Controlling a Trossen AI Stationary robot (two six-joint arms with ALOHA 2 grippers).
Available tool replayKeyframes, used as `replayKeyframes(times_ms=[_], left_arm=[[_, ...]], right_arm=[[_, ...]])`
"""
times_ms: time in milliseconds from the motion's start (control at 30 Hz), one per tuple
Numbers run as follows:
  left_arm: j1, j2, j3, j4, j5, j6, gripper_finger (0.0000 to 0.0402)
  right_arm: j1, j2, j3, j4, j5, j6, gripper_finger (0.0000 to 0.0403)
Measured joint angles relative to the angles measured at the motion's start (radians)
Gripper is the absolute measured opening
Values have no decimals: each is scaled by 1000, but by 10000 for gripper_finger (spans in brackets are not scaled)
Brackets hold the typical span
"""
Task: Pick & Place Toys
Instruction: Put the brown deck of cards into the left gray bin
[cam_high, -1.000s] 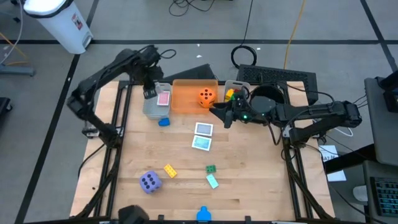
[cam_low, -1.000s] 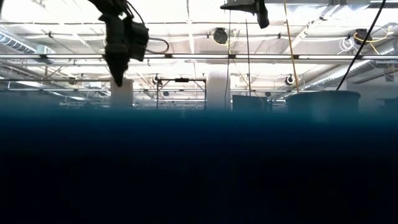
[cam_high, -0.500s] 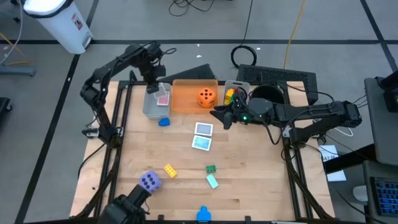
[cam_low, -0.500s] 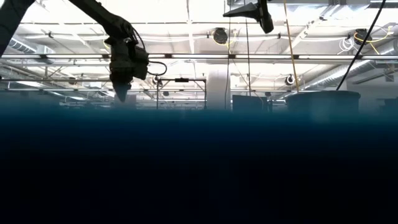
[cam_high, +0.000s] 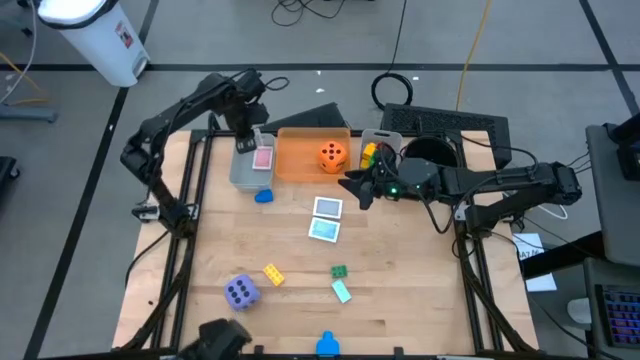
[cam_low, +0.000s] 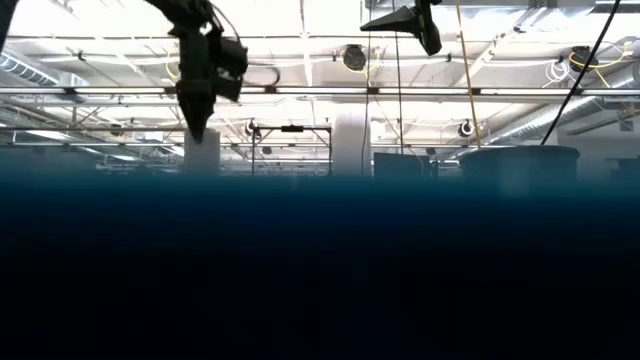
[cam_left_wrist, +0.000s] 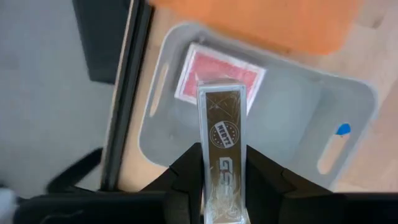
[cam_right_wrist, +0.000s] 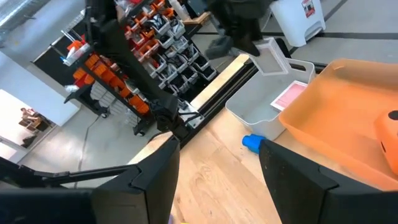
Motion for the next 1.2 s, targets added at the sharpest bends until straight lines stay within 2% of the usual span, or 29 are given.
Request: replayKeyframes(times_ms=[133,200,367,500,633,800,900,1067,1200], left_arm=[[-104,-59,0,6,-121,7,66],[-152,-74,0,17,-177,1,66],[-237,-82,-14,23,-240,-63,66],[-288,-83,-79,19,-357,-124,66],[-319,-122,-187,40,-375,-162,73],[-346,-215,-360,217,-467,-170,68],[-356,-273,-462,334,-577,-120,68],[-357,-327,-614,498,-625,-16,72],[-360,-337,-685,601,-722,62,73]], right_arm=[[0,0,0,-17,0,0,210],[0,0,0,-16,0,0,210],[0,0,0,-16,0,1,210],[6,0,0,-14,0,3,210],[9,0,0,-14,-2,3,210],[8,0,0,-14,0,0,210],[9,0,0,-14,0,3,210],[9,0,0,-15,-1,3,210],[9,0,0,-15,0,28,210]])
